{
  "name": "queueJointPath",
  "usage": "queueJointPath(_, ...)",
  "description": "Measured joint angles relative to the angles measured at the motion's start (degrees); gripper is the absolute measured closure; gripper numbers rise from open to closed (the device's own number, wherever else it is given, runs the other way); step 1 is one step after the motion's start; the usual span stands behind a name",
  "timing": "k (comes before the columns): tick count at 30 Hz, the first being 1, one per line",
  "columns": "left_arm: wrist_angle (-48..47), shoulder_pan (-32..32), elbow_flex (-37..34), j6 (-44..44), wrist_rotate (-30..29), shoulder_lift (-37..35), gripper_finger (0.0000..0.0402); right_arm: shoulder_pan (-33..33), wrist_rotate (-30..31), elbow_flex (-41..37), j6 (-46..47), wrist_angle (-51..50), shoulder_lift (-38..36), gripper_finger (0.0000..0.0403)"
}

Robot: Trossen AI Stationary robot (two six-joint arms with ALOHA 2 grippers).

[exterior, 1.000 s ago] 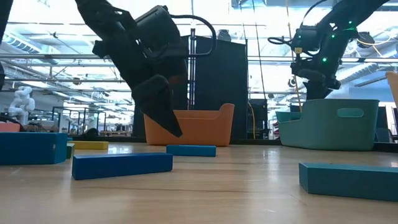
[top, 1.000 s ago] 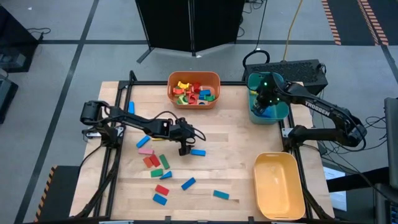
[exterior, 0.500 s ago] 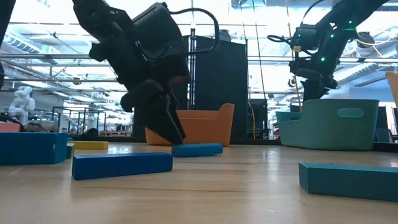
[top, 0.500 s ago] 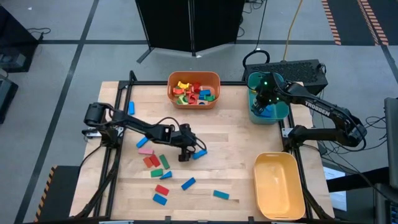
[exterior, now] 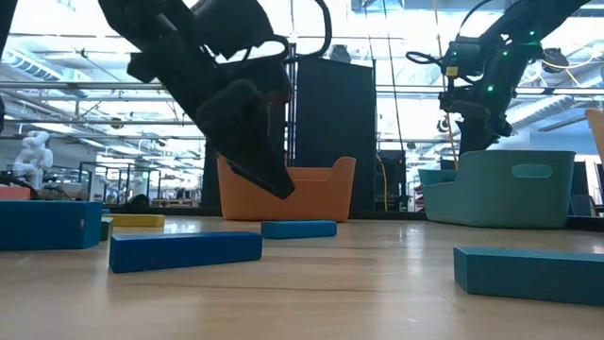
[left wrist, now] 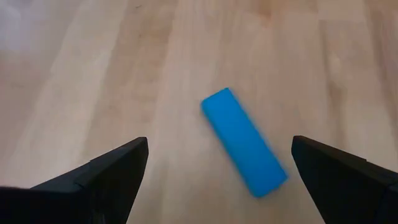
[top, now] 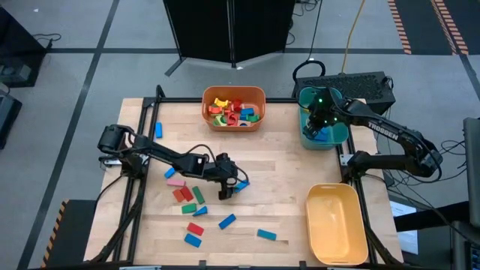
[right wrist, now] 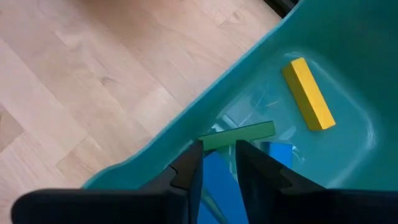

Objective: Sort blocks by size
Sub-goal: Put the blue rectangular block into the green bin

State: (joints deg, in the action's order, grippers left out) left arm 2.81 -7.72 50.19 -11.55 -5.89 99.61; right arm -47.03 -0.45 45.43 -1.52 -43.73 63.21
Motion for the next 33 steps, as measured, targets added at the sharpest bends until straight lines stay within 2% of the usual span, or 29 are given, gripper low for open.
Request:
queueJointPath(4, 1.10, -3.14, 0.00, -4.09, -4.28, 0.02, 0.0007, 0.95, 0.00, 0.00, 0.45, -0.01, -1.02, 0.0321)
queueJointPath(10, 1.69, -5.97, 0.00, -5.16, -13.34, 2.00, 0.0007, 3.33, 0.09, 0.00, 3.12, 0.23, -3.98, 0.0321)
queueJointPath(16, 5.43, -5.93, -0.02, -6.65, -13.95, 6.88, 0.0007, 6.24, 0.35, 0.00, 3.94, 0.78, -7.99, 0.0323)
queueJointPath(22, 7.08, -5.77, 0.00, -7.68, -13.69, 8.89, 0.0012, 8.99, 0.44, -0.02, 5.68, 1.39, -12.01, 0.0344)
queueJointPath(26, 7.15, -5.80, 0.00, -7.67, -13.16, 8.92, 0.0056, 10.90, 0.43, -0.01, 7.32, 2.21, -13.85, 0.0362)
queueJointPath(33, 7.21, -5.77, 0.00, -5.75, -12.64, 8.96, 0.0182, 16.19, 0.37, -0.01, 8.13, 4.33, -15.07, 0.0393)
